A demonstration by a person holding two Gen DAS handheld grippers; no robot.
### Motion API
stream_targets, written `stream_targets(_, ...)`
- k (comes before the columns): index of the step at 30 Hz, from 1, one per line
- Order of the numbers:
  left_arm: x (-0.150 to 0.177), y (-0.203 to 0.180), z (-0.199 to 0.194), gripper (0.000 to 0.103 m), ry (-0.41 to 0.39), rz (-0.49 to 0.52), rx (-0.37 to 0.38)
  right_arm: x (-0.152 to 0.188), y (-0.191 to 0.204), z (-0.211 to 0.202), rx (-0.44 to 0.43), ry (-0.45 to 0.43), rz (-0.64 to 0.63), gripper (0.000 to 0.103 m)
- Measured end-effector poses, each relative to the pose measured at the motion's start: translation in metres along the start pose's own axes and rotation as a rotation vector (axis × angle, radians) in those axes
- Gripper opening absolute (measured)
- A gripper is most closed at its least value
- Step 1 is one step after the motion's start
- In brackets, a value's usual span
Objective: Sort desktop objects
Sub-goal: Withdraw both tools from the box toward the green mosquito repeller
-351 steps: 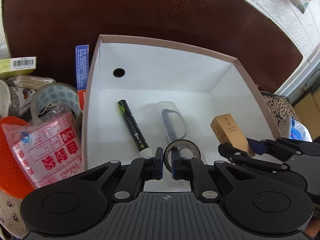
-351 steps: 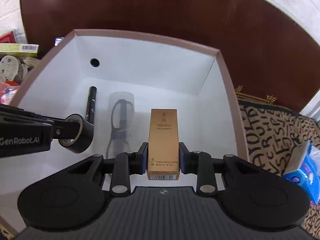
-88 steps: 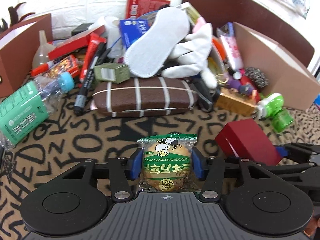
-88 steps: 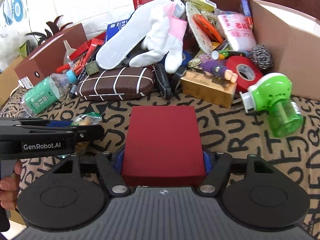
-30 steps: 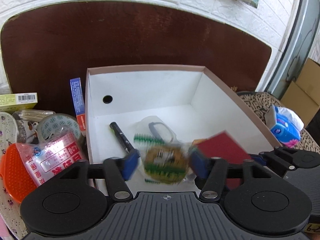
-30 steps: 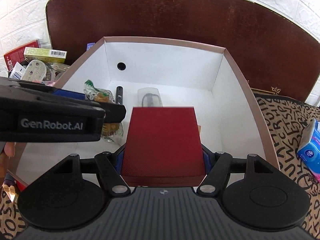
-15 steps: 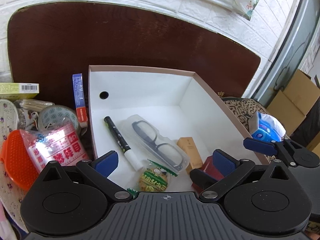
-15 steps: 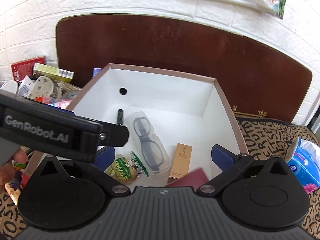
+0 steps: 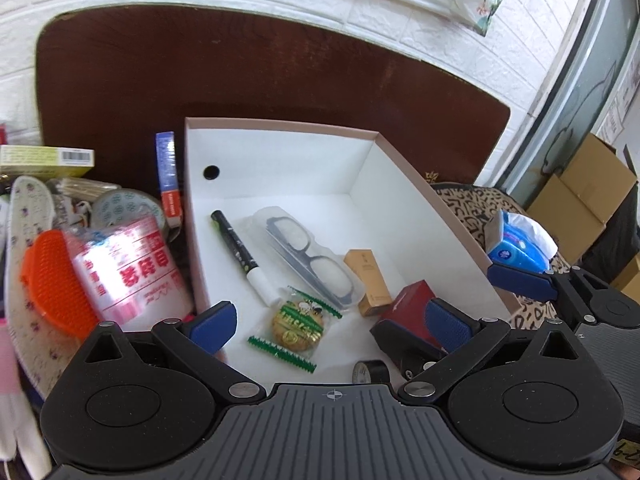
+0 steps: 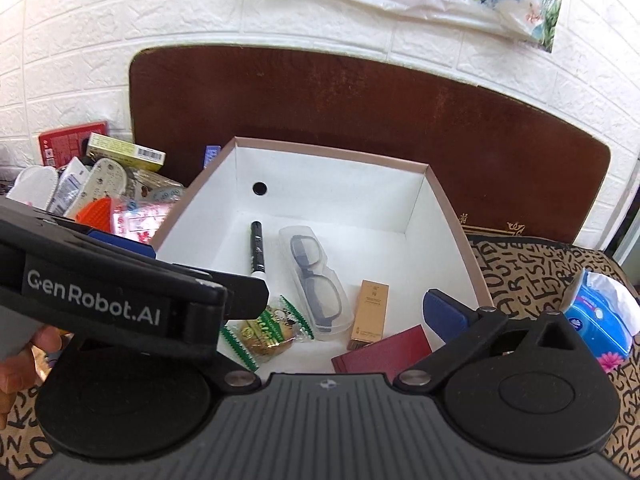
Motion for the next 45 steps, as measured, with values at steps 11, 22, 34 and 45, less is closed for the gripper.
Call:
stream_targets(11,0.048,-0.004,-0.054,0.103,-0.034,0.014,-0.085,0.040,0.025,-0.042,-0.029,-0.025,0.020,0.103)
stream_targets(22,0.115,-0.008,-0.084,0.103,0.014,0.039,-0.127,0.109,0.048,-0.062,-0.042,0.070,0.119,0.103)
stream_targets(34,0.155,0.016,-0.102,0.103,0.053,-0.029,-0.169,0.139,0.067,-0.071,0.038,0.099,0.062,0.103)
stream_targets(45,0.162,0.023,-0.092,0.103,0.079,-0.052,-0.168,0.150,0.073,-0.060,0.011,0.133,0.065,0.103)
Point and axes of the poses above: each gripper's, at about its wrist camera, not at the fingertips, and z roughly the way its jaws point, y to its left, x to its underside, the point moved 6 cm from there along z, roughly the way its jaws point, and after that the axes turned 13 degrees about z, right-handed, at the moved point
